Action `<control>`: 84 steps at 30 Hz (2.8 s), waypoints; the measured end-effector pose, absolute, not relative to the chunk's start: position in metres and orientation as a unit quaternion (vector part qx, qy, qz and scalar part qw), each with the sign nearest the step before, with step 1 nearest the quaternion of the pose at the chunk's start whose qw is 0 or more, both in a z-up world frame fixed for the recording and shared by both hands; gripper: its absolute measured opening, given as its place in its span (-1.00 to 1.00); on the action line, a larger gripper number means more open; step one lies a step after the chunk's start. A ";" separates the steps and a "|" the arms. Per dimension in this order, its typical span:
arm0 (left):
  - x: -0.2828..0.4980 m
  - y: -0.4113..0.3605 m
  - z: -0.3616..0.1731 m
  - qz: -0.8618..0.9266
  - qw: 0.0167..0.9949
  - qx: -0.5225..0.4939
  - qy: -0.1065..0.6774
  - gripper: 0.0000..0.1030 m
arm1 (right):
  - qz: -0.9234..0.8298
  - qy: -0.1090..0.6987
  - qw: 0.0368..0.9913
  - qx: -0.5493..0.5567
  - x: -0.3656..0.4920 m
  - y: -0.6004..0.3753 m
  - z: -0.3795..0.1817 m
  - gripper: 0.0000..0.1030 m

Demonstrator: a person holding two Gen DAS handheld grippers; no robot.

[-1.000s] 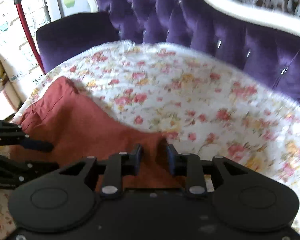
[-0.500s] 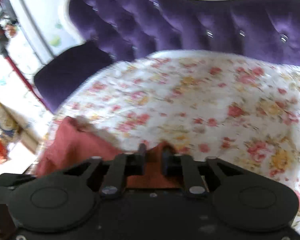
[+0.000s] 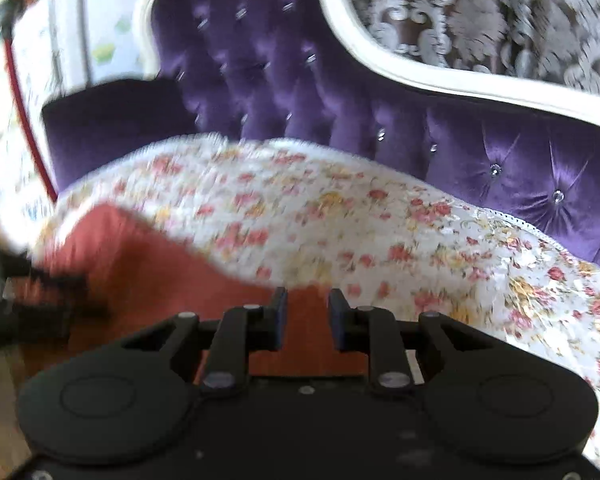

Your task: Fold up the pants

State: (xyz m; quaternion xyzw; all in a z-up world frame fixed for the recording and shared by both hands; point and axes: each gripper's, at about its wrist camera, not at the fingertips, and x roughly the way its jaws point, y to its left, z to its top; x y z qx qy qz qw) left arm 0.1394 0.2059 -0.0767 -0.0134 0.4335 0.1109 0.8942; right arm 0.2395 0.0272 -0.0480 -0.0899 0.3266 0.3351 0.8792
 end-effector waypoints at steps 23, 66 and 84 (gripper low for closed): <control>0.149 0.210 -0.084 0.127 0.892 -0.041 0.432 -0.13 | 0.149 0.420 0.890 -0.094 0.156 -0.144 -0.083 -0.52; 0.129 -0.122 -0.095 -0.226 0.867 0.125 0.426 -0.12 | -0.004 0.424 0.867 0.261 0.034 -0.486 -0.085 -0.08; 0.166 -0.147 -0.078 -0.220 0.881 0.065 0.413 -0.14 | 0.001 0.351 0.912 0.214 0.036 -0.444 0.009 -0.68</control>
